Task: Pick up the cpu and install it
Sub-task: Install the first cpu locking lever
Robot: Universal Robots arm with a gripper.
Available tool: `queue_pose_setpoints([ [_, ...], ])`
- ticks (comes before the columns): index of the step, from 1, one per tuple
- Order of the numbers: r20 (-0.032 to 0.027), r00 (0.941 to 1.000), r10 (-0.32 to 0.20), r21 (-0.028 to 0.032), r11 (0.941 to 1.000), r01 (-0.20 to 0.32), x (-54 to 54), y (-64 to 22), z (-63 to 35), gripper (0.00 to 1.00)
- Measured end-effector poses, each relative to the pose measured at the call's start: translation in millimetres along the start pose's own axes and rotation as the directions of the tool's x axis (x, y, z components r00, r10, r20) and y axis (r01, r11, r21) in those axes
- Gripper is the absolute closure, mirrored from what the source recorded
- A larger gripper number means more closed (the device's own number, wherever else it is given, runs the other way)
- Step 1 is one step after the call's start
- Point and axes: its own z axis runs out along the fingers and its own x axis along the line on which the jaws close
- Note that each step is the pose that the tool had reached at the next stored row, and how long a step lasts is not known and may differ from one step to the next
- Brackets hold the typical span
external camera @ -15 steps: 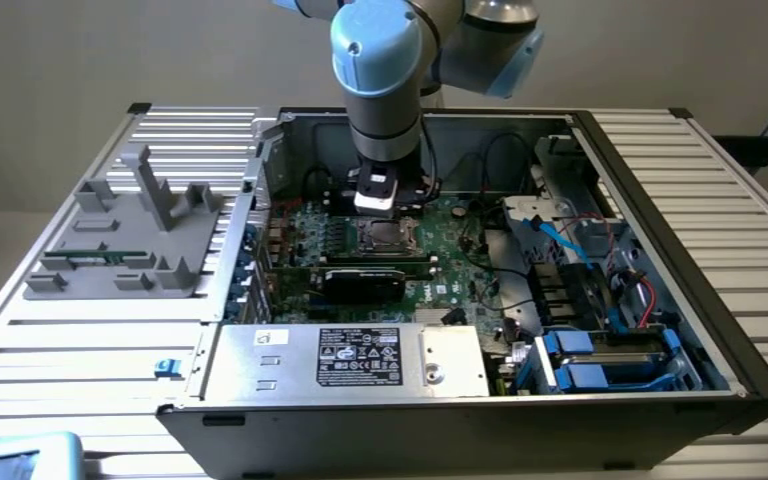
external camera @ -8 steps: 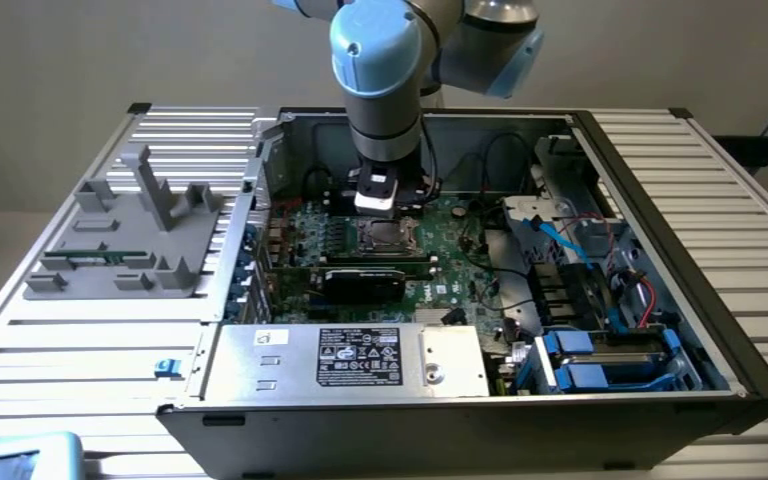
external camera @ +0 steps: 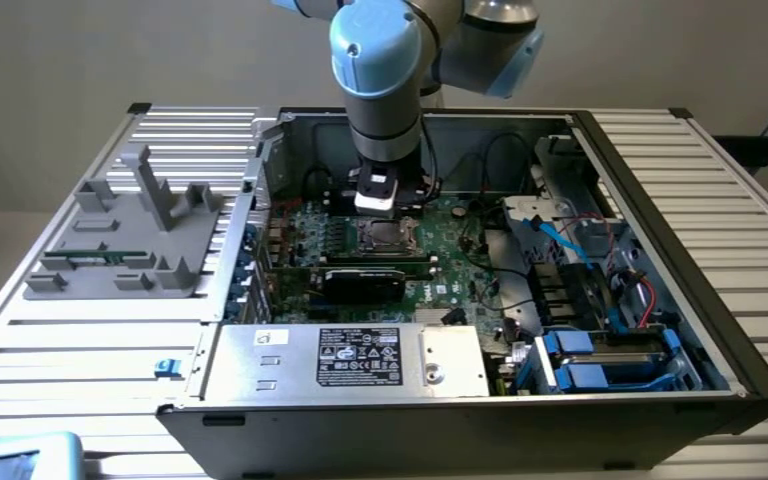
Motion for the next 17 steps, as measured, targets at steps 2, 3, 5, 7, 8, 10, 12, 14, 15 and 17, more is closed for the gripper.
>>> queue_pose_setpoints([
  [2,0.0002,1.0000,0.000,0.0007,1.0000,0.000,0.0,0.0,0.0,0.88],
  [3,0.0002,1.0000,0.000,0.0008,1.0000,0.000,0.0,0.0,0.0,0.88],
  [5,0.0002,1.0000,0.000,0.0011,1.0000,0.000,0.0,-0.2,-0.6,0.88],
  [7,-0.0001,1.0000,0.000,0.0010,1.0000,0.000,0.1,-0.8,-2.0,0.88],
  [8,0.0002,1.0000,0.000,0.0008,1.0000,0.000,0.2,-1.1,-3.0,0.88],
  [10,0.0003,1.0000,0.000,0.0009,1.0000,0.000,0.3,-1.9,-5.2,0.88],
  [12,0.0003,1.0000,0.000,0.0008,1.0000,0.000,0.4,-3.2,-8.6,0.88],
  [14,0.0006,1.0000,0.000,0.0007,1.0000,0.000,0.6,-4.8,-12.8,0.88],
  [15,0.0014,1.0000,0.000,0.0005,1.0000,0.000,0.8,-5.7,-15.3,0.88],
  [17,0.0032,1.0000,0.001,-0.0008,1.0000,-0.001,1.0,-7.6,-20.5,0.88],
])
